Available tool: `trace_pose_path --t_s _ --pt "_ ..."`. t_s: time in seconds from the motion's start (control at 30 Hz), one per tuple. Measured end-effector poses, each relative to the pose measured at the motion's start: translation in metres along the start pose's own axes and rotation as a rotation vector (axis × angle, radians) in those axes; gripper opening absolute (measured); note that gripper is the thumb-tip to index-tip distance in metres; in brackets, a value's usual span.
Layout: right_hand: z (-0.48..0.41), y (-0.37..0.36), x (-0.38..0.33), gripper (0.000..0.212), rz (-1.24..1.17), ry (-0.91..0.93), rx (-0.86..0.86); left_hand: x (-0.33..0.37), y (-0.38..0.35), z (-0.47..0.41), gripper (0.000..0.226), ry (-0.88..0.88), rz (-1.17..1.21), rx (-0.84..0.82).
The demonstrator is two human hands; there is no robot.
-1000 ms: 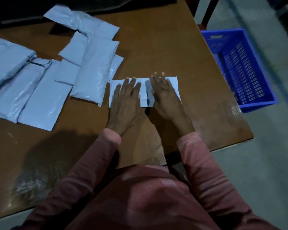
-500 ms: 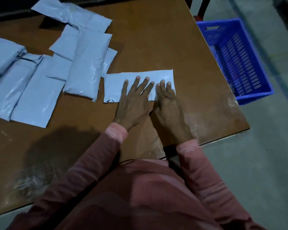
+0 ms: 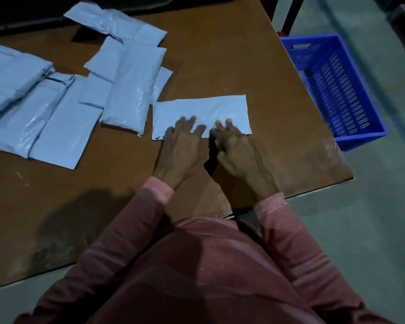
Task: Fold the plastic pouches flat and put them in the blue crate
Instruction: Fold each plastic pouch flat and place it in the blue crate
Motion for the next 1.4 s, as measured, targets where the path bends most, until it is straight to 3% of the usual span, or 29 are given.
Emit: trace_pose_path --t_s 0.17,0.37,0.53,0.7,0.83,1.0,1.17,1.33,1.4 --pt "-0.001 0.003 -0.007 0.044 -0.030 0.028 -0.014 -0.004 0.002 0.000 0.046 0.060 -0.122 0.012" --pt "0.022 0.043 0.020 0.052 -0.078 -0.112 0.293 0.034 0.004 -0.022 0.056 -0.172 -0.120 0.076" --pt "0.021 0.032 0.027 0.051 -0.083 -0.116 0.266 0.047 0.001 -0.049 0.064 -0.311 -0.167 -0.007" --pt "0.012 0.012 0.030 0.054 -0.073 -0.141 0.194 0.039 -0.012 -0.052 0.062 -0.233 -0.132 -0.081" --pt "0.007 0.012 0.034 0.052 -0.087 -0.140 0.198 0.040 -0.024 -0.051 0.084 -0.214 -0.136 -0.094" --pt "0.007 0.017 0.032 0.053 -0.048 -0.101 0.191 0.038 -0.027 -0.054 0.090 -0.194 -0.125 -0.135" --pt "0.006 0.036 0.030 0.043 -0.071 -0.115 0.179 0.042 -0.015 -0.057 0.060 -0.170 -0.097 -0.118" --pt "-0.025 0.057 0.019 0.055 -0.115 -0.027 0.275 0.046 0.020 -0.054 0.055 -0.101 0.021 0.061" --pt "-0.039 0.053 0.017 0.042 -0.107 -0.016 0.245 0.040 0.021 -0.051 0.057 -0.044 0.054 0.068"
Point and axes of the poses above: each hand's wrist, its own z-axis away from the middle knuckle, its own y-axis out of the back of the hand, x = y × z, the point moved 8 cm from there along -z, towards the middle knuckle, and after that the axes turned 7 degrees about -x, right-handed, at the moved point
